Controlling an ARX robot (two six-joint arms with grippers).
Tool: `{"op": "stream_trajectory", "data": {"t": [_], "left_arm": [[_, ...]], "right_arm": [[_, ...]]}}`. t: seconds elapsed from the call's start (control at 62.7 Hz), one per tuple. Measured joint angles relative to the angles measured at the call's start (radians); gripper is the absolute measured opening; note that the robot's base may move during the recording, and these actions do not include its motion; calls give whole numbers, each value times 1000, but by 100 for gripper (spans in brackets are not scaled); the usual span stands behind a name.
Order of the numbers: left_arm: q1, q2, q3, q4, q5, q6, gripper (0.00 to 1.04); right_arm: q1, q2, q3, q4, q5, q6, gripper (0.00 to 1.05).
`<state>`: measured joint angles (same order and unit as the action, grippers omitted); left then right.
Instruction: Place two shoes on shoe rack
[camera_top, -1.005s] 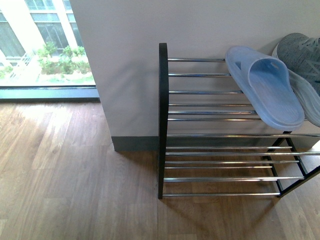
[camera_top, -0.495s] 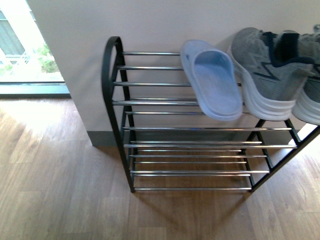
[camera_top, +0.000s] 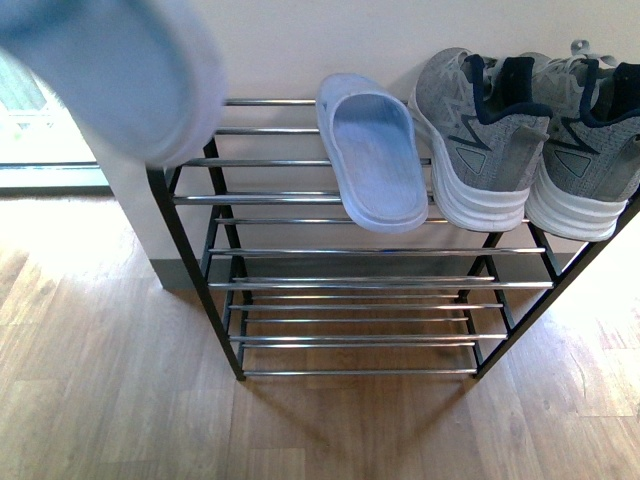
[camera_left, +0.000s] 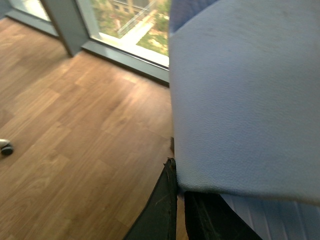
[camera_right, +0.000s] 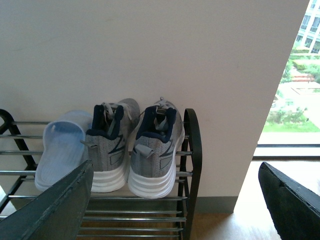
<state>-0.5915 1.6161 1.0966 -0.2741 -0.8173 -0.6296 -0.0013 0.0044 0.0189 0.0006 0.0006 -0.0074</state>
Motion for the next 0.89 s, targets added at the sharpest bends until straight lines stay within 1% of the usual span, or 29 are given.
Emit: {"op": "stream_trajectory", "data": {"t": [0.128,0.287,0.383,0.638,0.893], "left_arm": [[6,172,161,-23,83,116,2],[17,327,287,-83,134,212,2],[40,391,348,-122,172,251,2],[100,518,466,-166,216,350,2],[111,649,587,-192,266,423,2]], "right_arm": [[0,0,0,0,0,0,96],[0,0,0,0,0,0,96],[0,0,0,0,0,0,96],[0,0,0,0,0,0,96],[0,0,0,0,0,0,96]]}}
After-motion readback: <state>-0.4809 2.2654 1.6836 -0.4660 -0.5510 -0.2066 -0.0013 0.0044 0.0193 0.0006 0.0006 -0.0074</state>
